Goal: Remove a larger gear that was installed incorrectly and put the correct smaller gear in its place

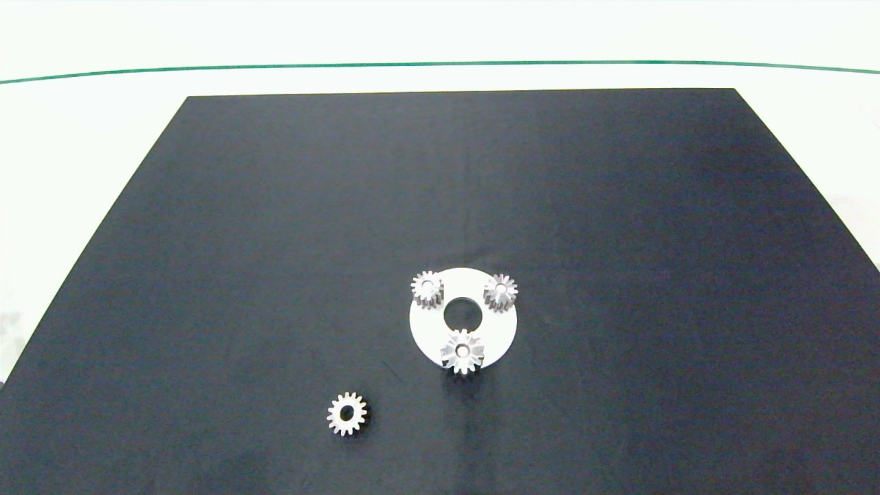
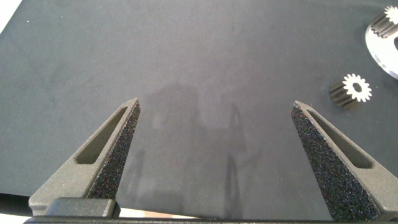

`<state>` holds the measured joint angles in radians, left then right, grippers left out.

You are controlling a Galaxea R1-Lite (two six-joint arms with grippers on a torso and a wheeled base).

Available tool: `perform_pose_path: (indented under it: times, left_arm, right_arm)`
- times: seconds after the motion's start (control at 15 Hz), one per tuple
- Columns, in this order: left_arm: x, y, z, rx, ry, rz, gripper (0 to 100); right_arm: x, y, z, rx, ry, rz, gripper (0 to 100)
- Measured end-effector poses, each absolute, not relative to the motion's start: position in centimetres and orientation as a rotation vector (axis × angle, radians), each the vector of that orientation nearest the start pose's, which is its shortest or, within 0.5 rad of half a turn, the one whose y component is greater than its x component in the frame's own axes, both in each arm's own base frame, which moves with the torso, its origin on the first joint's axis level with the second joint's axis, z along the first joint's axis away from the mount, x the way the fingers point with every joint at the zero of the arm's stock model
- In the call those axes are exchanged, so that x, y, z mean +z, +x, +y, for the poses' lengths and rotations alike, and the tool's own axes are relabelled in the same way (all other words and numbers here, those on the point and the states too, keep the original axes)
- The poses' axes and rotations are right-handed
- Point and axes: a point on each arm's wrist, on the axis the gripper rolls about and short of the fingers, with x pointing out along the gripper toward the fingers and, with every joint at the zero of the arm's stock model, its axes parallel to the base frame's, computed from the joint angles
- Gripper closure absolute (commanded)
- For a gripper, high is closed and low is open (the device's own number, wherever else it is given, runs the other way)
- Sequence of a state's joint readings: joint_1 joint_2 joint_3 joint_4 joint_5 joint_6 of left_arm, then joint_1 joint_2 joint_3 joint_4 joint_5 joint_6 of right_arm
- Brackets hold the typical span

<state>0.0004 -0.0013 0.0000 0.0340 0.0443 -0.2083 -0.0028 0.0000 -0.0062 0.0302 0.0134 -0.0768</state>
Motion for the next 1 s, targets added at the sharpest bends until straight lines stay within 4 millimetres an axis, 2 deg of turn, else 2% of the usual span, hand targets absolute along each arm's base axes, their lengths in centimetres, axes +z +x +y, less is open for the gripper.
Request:
perform_pose_path:
  times: [0.13, 0.33, 0.47, 0.6, 0.8, 1.0]
  left_arm:
    - [8.1, -2.6, 0.1, 0.058, -0.205, 0.011, 0]
    - [11.3, -4.2, 0.1, 0.071, -0.184, 0.064, 0]
    - [14.5, -5.4, 0.2, 0.078, -0.157, 0.131, 0]
    - [18.1, -5.5, 0.1, 0.088, -0.136, 0.189, 0]
    - [24.7, -3.9, 0.1, 0.13, -0.074, 0.281, 0]
    - [30.3, -1.1, 0.2, 0.167, -0.034, 0.401, 0]
  right_arm:
    - [7.5, -2.3, 0.0, -0.001, -0.076, 0.03, 0]
    - [8.6, -2.3, 0.0, -0.046, -0.09, 0.052, 0]
    - [11.3, -2.4, 0.0, -0.067, -0.095, 0.073, 0]
    - [15.0, -2.3, 0.1, -0.077, -0.12, 0.109, 0]
    - [20.6, -0.7, -0.1, -0.095, -0.164, 0.211, 0]
    - [25.6, 2.3, -0.4, -0.129, -0.2, 0.347, 0]
